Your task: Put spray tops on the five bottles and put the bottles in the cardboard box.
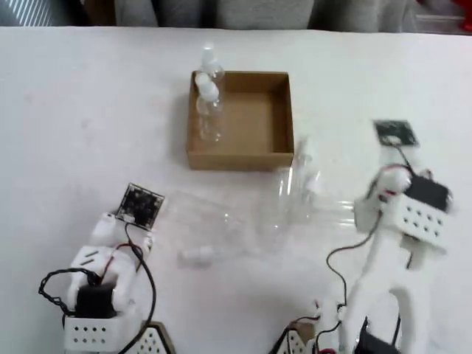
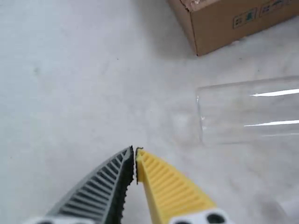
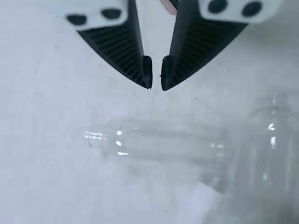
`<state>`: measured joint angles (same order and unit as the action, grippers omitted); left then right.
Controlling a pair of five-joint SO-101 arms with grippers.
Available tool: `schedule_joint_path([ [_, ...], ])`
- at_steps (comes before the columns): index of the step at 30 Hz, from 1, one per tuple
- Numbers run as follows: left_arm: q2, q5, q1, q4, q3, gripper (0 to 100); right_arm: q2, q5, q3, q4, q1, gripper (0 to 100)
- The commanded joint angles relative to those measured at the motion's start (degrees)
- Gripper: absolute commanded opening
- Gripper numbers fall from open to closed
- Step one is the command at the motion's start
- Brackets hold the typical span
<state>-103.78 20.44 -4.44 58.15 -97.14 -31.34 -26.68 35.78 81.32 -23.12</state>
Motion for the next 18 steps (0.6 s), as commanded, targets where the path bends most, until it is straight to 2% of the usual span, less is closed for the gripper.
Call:
schedule_joint_path([
  [1, -0.75, 0.44, 0.13, -2.11, 0.26, 2, -6.2, 0.35, 7.56, -4.88, -10.42, 1.7],
  [4, -0.57, 0.53, 0.13, -2.64, 1.76, 2, -8.84, 0.62, 14.51, -8.92, -18.86, 1.7],
  [9, -0.4, 6.07, 0.22, 1.23, 10.11, 2, -11.38, 0.79, 24.53, -15.25, -29.23, 1.7],
  [14, 0.31, 6.33, 0.57, 5.54, 21.19, 2, -12.44, 0.79, 31.21, -16.66, -34.77, 1.7],
  [18, 10.42, 6.42, 1.98, 5.98, 30.51, 2, -12.44, 0.53, 34.55, -16.75, -36.26, 1.7],
])
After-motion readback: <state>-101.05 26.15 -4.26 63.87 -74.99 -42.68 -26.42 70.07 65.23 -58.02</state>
